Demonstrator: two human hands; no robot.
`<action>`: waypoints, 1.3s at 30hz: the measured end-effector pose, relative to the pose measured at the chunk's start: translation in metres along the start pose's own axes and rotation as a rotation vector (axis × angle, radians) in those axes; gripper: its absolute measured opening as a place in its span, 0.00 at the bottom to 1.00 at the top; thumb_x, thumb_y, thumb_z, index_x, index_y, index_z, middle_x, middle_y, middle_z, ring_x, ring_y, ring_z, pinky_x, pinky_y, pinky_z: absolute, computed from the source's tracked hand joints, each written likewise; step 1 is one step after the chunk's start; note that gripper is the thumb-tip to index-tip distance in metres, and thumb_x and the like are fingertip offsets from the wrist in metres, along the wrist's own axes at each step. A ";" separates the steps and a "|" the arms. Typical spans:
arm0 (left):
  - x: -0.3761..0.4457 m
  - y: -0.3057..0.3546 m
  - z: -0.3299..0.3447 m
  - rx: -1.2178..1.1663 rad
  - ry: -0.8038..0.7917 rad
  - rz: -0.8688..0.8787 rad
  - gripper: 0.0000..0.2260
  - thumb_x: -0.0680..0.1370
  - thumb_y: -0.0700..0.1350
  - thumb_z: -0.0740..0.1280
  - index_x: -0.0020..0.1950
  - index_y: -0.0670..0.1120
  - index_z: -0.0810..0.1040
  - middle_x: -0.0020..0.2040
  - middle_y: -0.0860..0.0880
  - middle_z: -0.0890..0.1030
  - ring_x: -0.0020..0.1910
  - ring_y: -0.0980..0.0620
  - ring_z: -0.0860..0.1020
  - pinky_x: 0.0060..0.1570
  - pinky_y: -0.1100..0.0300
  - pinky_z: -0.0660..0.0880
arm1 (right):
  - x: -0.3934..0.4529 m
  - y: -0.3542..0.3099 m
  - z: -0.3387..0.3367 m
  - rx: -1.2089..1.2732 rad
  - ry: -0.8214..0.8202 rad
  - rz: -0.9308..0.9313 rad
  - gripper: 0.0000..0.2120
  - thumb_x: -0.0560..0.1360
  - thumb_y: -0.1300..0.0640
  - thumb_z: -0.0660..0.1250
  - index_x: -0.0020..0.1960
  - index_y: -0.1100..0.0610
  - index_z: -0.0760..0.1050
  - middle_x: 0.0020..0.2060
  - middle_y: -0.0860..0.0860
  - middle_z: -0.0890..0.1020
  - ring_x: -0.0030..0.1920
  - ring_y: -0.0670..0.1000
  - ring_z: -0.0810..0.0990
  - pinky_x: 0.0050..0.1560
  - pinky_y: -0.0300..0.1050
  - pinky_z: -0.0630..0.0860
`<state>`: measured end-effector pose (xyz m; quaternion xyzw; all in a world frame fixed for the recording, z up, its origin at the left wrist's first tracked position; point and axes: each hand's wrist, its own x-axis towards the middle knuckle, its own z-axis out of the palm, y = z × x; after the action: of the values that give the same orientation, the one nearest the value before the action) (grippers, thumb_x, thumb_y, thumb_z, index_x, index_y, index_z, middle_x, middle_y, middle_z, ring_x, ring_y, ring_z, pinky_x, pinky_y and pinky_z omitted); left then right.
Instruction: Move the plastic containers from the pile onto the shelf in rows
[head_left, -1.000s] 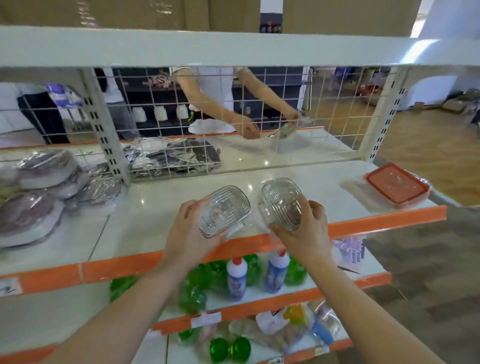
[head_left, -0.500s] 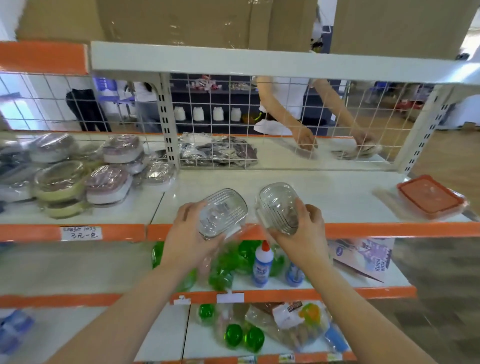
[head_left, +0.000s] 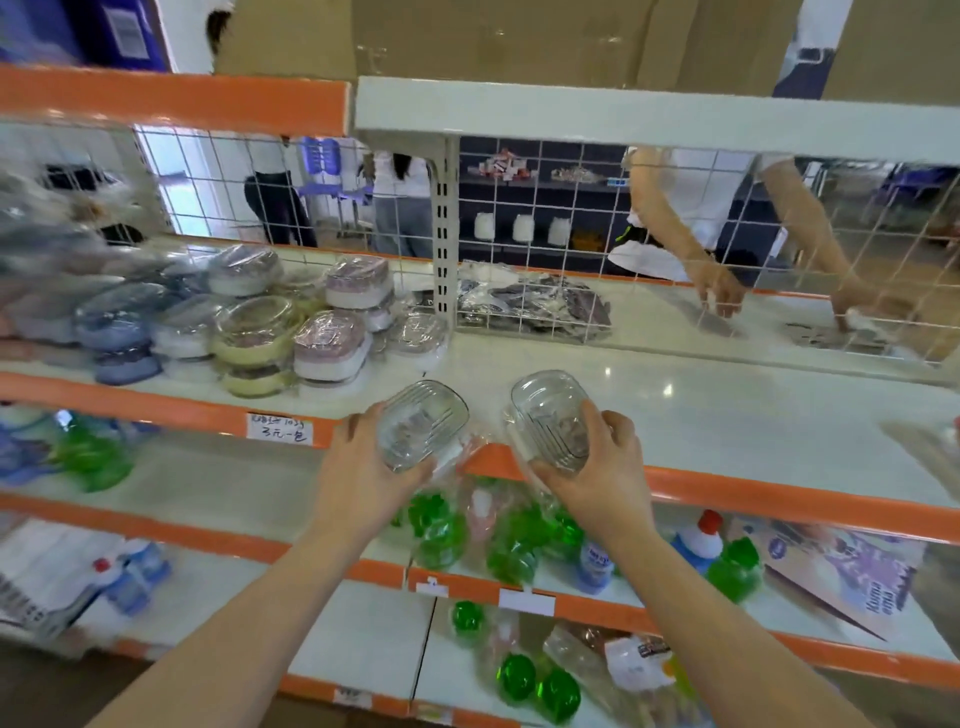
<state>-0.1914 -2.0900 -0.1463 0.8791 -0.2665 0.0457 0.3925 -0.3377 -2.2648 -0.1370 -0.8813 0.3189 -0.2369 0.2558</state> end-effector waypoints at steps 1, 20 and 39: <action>0.007 -0.005 -0.002 0.009 0.011 -0.010 0.38 0.67 0.49 0.77 0.72 0.43 0.66 0.66 0.39 0.69 0.67 0.43 0.66 0.63 0.52 0.66 | 0.007 -0.004 0.005 0.001 -0.006 0.000 0.40 0.69 0.45 0.72 0.74 0.52 0.57 0.67 0.54 0.63 0.65 0.54 0.65 0.65 0.48 0.67; 0.147 -0.073 -0.060 0.071 0.228 0.177 0.40 0.66 0.49 0.78 0.73 0.42 0.64 0.69 0.40 0.66 0.71 0.42 0.64 0.62 0.46 0.69 | 0.112 -0.093 0.096 0.112 0.112 -0.102 0.46 0.68 0.45 0.75 0.77 0.52 0.54 0.69 0.51 0.63 0.67 0.51 0.64 0.66 0.44 0.65; 0.137 -0.109 -0.083 0.038 0.278 0.117 0.44 0.65 0.48 0.79 0.75 0.41 0.61 0.71 0.40 0.65 0.71 0.41 0.63 0.66 0.46 0.65 | 0.109 -0.119 0.122 0.123 0.083 -0.205 0.45 0.68 0.48 0.75 0.77 0.55 0.54 0.69 0.52 0.62 0.67 0.52 0.63 0.66 0.42 0.62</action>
<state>-0.0090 -2.0298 -0.1225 0.8544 -0.2594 0.1950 0.4058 -0.1399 -2.2232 -0.1298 -0.8815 0.2223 -0.3170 0.2704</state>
